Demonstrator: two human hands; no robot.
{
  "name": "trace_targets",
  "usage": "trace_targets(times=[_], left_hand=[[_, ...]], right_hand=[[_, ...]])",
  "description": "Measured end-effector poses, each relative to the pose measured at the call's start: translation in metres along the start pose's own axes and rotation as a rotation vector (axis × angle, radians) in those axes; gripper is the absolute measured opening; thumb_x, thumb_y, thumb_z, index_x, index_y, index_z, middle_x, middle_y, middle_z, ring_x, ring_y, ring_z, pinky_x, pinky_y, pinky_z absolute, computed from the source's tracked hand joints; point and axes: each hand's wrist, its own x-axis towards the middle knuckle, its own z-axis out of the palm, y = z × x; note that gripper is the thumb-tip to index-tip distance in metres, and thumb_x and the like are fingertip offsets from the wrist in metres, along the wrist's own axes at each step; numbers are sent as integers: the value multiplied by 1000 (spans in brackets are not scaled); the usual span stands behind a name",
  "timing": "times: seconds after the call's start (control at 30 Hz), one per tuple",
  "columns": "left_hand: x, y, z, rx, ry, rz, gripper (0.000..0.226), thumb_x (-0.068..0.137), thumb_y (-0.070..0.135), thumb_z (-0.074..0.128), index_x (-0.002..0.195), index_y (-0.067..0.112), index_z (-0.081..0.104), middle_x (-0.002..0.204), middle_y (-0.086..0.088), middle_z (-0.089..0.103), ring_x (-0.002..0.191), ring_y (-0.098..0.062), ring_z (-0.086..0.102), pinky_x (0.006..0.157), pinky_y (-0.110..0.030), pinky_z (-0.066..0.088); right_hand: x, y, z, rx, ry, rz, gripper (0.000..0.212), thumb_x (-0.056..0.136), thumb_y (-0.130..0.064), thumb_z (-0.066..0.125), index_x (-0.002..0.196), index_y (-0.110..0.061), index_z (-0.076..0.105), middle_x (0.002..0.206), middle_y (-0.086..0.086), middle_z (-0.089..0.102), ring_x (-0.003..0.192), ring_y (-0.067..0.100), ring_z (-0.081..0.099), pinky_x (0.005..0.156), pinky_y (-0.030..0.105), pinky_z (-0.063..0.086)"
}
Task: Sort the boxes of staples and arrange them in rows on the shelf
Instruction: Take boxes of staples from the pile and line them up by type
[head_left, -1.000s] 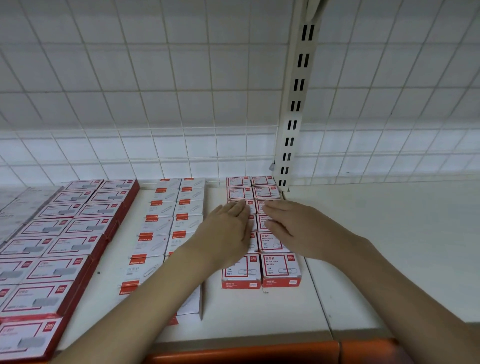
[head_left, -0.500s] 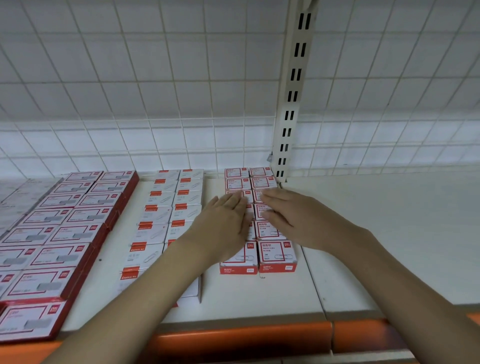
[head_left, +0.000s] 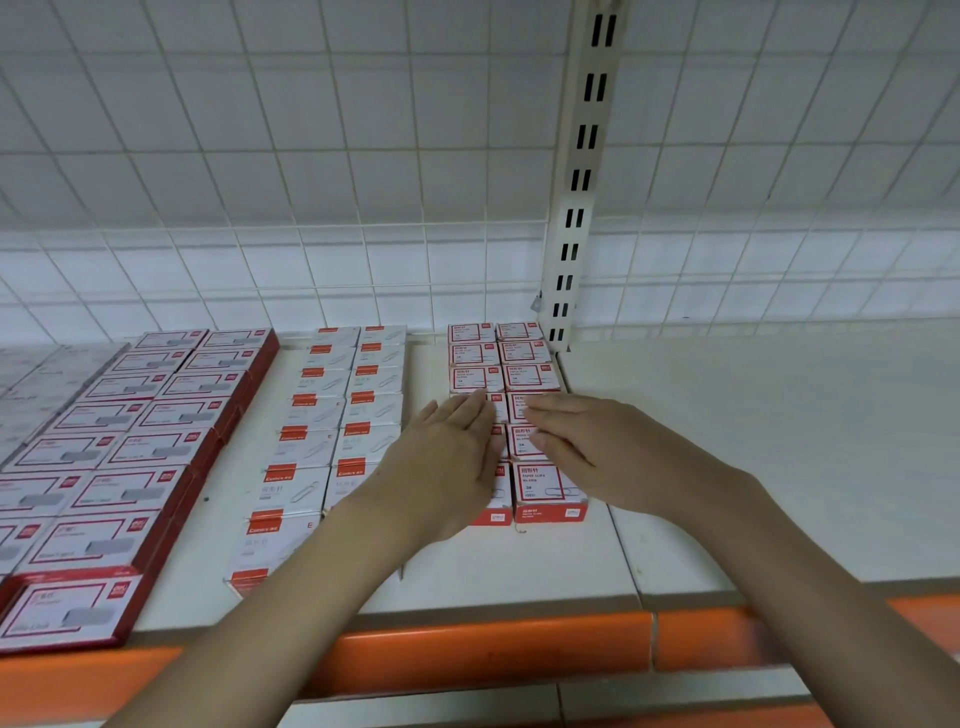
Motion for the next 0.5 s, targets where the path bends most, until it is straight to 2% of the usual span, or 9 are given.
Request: trace_targets(times=[0.17, 0.3, 0.5], left_hand=[[1, 3, 0, 24, -18, -9, 52, 101, 34, 15, 149, 16, 8, 157, -1, 8, 144, -14, 4, 116, -28, 1], [2, 3, 1, 55, -1, -13, 52, 101, 34, 15, 149, 14, 10, 157, -3, 11, 144, -16, 7, 117, -32, 6], [0, 4, -1, 40, 0, -18, 52, 102, 34, 15, 149, 15, 11, 157, -1, 10, 144, -14, 5, 115, -28, 1]], right_hand=[[0, 1, -1, 0, 2, -7, 43, 100, -35, 31, 137, -18, 45, 145, -5, 40, 133, 8, 35, 110, 24, 28], [0, 0, -3, -12, 6, -23, 41, 100, -33, 32, 133, -16, 49, 141, -4, 45, 129, 9, 39, 106, 19, 27], [1, 1, -1, -18, 2, -19, 43, 100, -34, 32, 138, -18, 44, 145, -4, 40, 133, 9, 35, 108, 19, 24]])
